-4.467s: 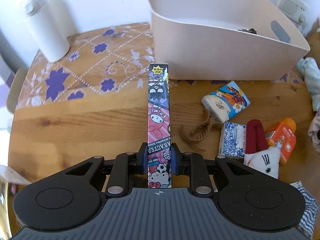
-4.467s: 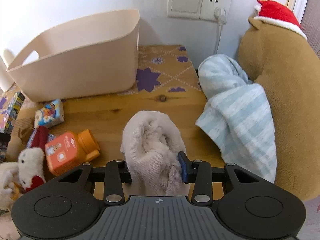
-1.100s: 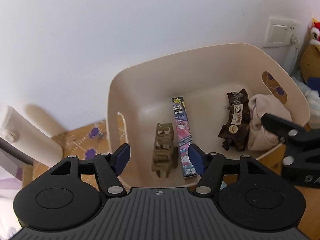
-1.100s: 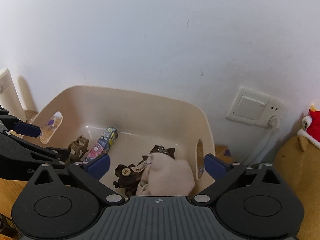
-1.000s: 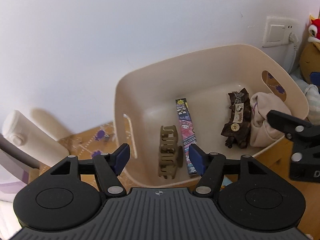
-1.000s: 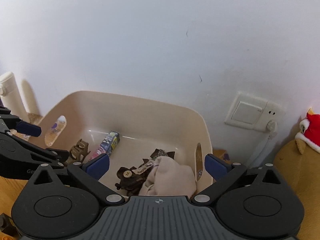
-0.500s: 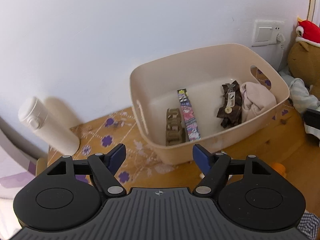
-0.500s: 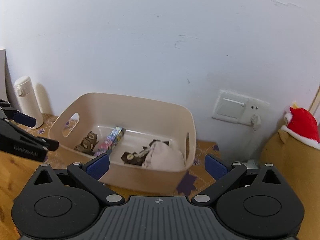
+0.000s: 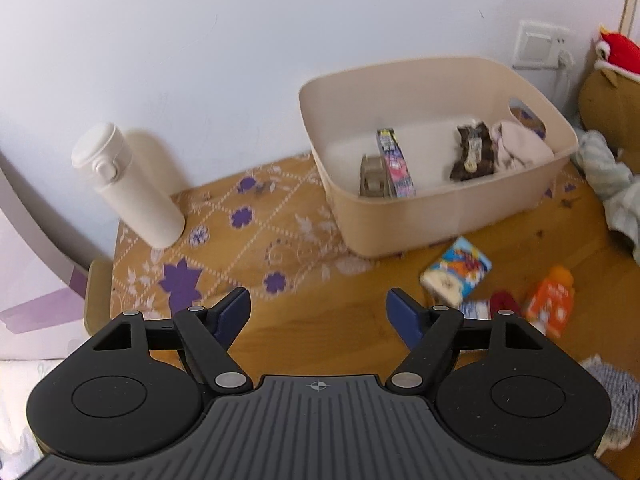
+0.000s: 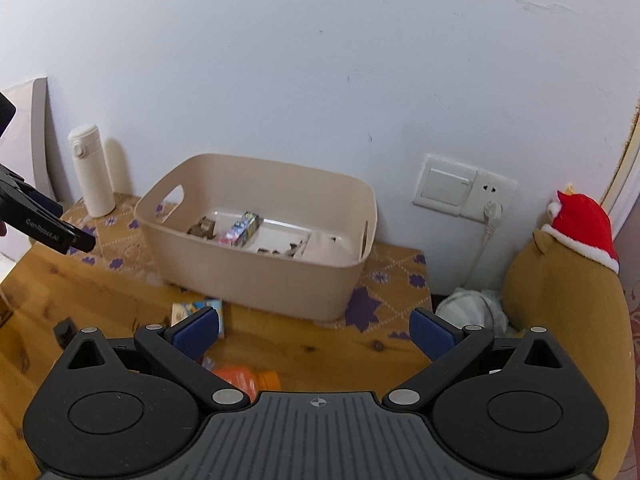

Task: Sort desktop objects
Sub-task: 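Move both tools back over the remaining items on the table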

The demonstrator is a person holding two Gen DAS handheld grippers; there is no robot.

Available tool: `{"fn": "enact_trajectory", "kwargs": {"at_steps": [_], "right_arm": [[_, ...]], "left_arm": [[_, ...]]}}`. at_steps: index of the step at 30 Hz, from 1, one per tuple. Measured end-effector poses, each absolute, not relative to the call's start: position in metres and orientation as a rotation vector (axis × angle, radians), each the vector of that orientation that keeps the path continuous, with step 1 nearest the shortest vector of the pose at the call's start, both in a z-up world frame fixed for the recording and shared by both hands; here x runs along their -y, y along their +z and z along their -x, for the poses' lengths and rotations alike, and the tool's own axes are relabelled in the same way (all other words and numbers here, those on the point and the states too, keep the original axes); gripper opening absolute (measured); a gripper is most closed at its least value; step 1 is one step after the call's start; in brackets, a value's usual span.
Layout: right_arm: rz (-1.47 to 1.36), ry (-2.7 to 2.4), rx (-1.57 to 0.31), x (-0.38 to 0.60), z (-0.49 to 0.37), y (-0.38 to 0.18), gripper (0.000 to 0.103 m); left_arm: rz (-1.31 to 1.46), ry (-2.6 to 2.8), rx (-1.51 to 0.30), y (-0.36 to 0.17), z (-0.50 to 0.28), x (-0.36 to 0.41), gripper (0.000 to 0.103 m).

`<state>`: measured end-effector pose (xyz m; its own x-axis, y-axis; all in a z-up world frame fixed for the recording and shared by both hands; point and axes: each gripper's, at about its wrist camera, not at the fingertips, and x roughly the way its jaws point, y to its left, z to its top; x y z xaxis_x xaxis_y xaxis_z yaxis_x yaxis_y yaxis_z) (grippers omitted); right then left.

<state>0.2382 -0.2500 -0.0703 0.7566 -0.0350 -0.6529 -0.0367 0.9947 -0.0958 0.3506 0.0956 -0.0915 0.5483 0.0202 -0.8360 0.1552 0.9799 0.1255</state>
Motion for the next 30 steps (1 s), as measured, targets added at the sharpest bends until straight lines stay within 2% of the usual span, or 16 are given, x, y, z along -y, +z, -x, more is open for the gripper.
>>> {"fn": "enact_trajectory", "kwargs": {"at_steps": [12,30], "right_arm": [[0.012,-0.013,-0.792,0.26,-0.196,-0.097,0.103],[-0.12,-0.082,-0.898,0.268,-0.164,-0.131,0.103]], "left_arm": [[-0.253,-0.143,-1.081,-0.124,-0.304,-0.092,0.077],[-0.164,-0.132,-1.174,-0.158,-0.273,-0.098,0.077]]}}
